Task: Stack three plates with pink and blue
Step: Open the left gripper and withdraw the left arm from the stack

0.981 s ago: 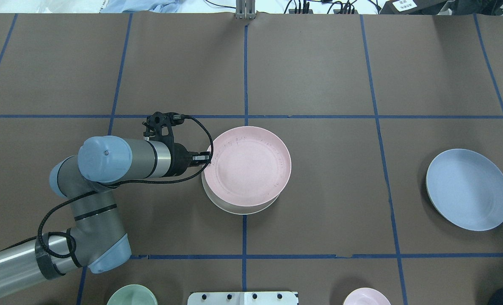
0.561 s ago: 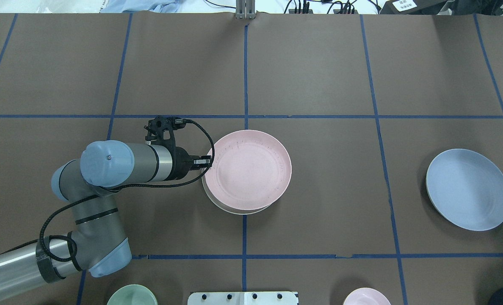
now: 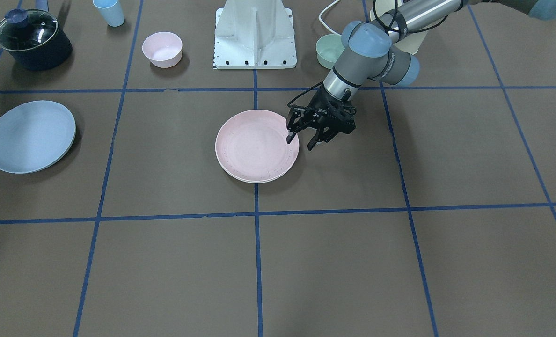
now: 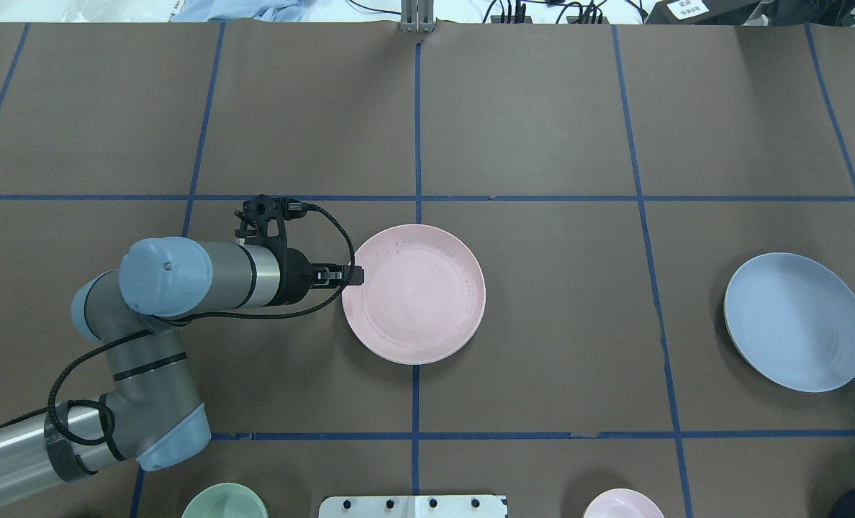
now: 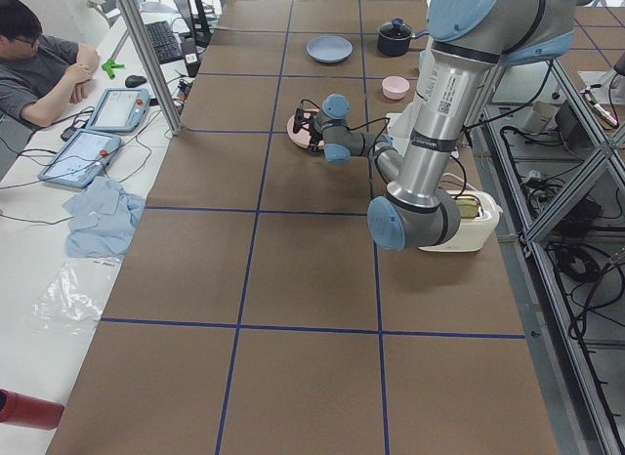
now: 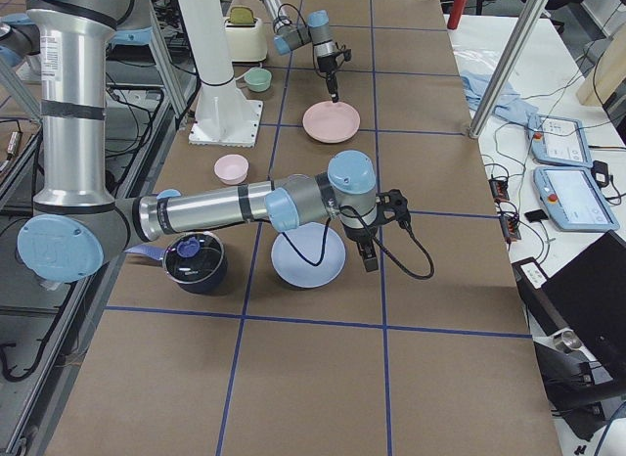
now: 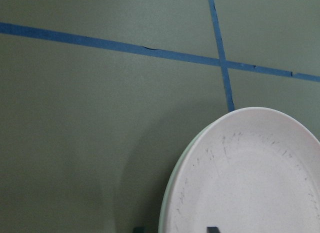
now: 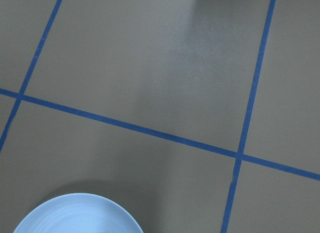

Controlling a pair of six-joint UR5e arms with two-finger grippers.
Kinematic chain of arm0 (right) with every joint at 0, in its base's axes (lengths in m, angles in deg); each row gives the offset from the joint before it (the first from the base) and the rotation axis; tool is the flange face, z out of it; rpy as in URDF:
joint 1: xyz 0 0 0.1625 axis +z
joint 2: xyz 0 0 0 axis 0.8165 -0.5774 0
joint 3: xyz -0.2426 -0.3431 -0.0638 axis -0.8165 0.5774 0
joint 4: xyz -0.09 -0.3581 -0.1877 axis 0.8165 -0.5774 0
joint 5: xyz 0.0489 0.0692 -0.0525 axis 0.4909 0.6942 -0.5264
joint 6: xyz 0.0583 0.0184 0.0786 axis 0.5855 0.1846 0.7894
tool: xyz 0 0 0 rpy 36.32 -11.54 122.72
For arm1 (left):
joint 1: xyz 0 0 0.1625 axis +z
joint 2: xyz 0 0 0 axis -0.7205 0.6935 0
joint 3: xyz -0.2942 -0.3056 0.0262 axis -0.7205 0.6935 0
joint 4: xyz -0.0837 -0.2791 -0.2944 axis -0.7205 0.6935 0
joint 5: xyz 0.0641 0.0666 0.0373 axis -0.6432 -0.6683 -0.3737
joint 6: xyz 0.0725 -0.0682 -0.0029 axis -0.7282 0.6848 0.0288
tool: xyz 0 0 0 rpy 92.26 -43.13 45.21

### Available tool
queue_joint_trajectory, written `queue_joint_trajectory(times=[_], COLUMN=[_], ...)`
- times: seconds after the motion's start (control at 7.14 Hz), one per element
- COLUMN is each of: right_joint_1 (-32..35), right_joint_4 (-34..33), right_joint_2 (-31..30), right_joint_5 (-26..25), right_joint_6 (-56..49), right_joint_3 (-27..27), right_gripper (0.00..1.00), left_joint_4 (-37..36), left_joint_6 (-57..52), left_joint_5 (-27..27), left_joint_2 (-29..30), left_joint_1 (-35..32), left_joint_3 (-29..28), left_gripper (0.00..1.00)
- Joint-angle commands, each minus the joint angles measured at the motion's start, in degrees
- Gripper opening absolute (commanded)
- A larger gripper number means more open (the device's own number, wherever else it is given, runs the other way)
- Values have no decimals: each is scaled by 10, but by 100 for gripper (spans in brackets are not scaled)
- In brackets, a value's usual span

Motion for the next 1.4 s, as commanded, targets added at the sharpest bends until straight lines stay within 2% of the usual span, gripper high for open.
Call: queue_joint_trajectory(times=[0.0, 0.14, 0.42, 0.56, 0.84, 0.98, 1.12, 1.26], right_joint_1=[-17, -43, -127, -169, -204, -227, -264, -282], right_joint_4=[24, 89, 282, 328, 384, 394, 399, 462], right_joint_2=[-12, -39, -116, -148, -197, -202, -203, -203], right_joint_5=[0, -8, -72, -113, -137, -150, -187, -198], right_joint_6=[57, 117, 290, 333, 342, 366, 390, 410], right_joint_3=[-2, -1, -1, 0, 4, 5, 21, 59], right_gripper=[100, 100, 100, 100, 98, 92, 89, 84], left_joint_4=[-29, -74, -201, -269, -344, -341, -341, -341], left_joint_6=[-82, -139, -272, -390, -601, -623, -624, -623], left_joint_5=[94, 144, 177, 177, 217, 221, 221, 220], left_joint_2=[-37, -54, -87, -101, -108, -137, -138, -138], left_joint_1=[-69, -113, -176, -221, -338, -357, -358, -359], left_joint_3=[47, 79, 158, 185, 179, 184, 185, 185], left_gripper=[100, 100, 100, 100, 100, 100, 100, 100])
